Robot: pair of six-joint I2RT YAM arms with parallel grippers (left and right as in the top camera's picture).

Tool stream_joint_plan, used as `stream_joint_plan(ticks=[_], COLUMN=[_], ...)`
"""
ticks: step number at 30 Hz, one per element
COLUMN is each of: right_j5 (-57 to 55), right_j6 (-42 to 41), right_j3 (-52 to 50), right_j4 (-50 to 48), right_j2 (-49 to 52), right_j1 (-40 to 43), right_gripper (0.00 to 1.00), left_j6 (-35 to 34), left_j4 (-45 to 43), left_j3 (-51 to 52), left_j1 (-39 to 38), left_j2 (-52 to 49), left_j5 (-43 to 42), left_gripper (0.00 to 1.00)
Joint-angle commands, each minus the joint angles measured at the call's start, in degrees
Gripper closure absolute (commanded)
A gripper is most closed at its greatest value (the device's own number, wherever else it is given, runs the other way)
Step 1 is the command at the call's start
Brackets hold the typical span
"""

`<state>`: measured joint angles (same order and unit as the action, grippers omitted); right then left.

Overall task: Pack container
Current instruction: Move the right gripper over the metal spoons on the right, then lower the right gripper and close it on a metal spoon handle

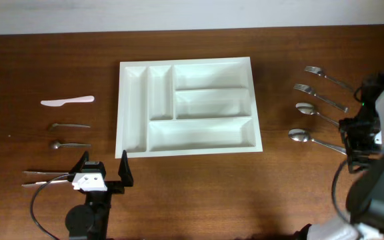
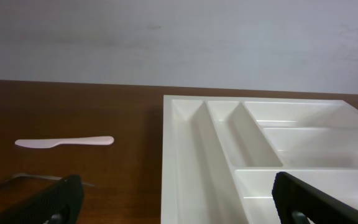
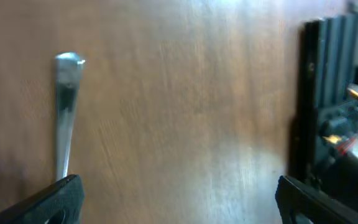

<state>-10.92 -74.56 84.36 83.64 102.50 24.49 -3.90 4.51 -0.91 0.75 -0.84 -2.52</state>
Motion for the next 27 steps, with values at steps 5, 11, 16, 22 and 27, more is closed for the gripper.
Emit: stream_joint_plan(ticks=[5,11,16,22,27], right_j5=[3.06,5.42,6.19,11.63,11.80], right_j6=[9.20,2.10,-4.87,-13.49,-14.05], right_j3=[-13.79,-17.51,-17.51,-17.49,-17.49], right_j4=[-18.69,-25.86,-25.70,-25.86,-27.85], right_j2=[-14.71,-11.21,-7.06,-3.80,-2.27], right_j1=[-0.63,-0.48,-0.48,-0.48,-0.48], right_gripper=[0.01,0.01,0.01,0.01,0.01], left_j6=[0.90,0.92,0.92,0.92,0.90], left_j4=[0.02,0.02,0.02,0.02,0.00], left_j3=[0.37,0.37,0.37,0.37,0.37], left_j1=[0.04,0.04,0.04,0.04,0.04], left_j2=[0.50,0.50,0.50,0.50,0.50], left_j5=[0.02,0.02,0.02,0.02,0.02], left_gripper=[0.01,0.01,0.01,0.01,0.01])
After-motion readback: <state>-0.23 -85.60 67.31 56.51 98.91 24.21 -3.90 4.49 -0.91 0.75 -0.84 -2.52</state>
